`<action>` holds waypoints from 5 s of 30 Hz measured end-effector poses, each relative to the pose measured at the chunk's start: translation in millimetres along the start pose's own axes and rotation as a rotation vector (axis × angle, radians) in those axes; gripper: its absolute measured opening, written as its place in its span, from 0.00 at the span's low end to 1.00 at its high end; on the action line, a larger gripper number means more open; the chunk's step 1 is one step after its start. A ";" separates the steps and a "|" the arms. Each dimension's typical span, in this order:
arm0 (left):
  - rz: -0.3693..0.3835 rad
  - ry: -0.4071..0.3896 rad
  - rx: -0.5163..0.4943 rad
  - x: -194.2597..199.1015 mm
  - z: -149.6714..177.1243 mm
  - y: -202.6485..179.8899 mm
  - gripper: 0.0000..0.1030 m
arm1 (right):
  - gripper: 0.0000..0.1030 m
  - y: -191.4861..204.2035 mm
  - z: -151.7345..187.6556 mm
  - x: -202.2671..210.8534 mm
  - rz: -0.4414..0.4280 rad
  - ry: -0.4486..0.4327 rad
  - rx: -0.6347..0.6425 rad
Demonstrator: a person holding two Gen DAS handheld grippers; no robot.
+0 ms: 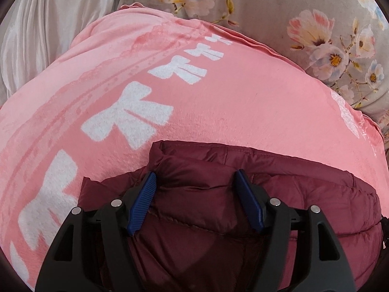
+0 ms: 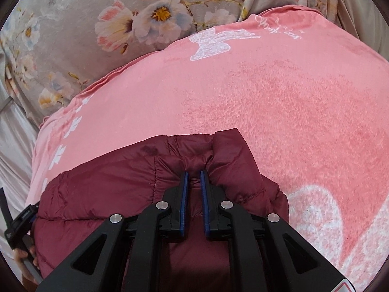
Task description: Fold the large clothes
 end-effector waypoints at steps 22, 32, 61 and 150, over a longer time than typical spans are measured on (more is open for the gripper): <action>0.181 0.165 0.255 86.5 80.7 83.3 0.72 | 0.16 188.8 123.7 49.8 -0.136 0.194 0.316; 0.194 0.162 0.168 89.9 80.3 58.8 0.60 | 0.15 180.6 135.7 28.8 -0.108 0.218 0.311; 0.539 -0.051 -0.200 257.5 34.7 -164.2 0.08 | 0.03 135.8 180.5 70.4 -0.376 0.305 0.140; 0.286 0.168 -0.744 23.3 137.7 -473.2 0.30 | 0.01 -88.6 99.5 115.5 -0.118 -0.001 -0.181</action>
Point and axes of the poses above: each gripper's, at about its wrist camera, not at the fingertips, and x roughly against the way its jaws point, y to its left, z to its underside, the point moved 7 cm from there along -x, roughly the way its jaws point, and after that the axes turned 1 degree about -y, right-handed, at the moved point
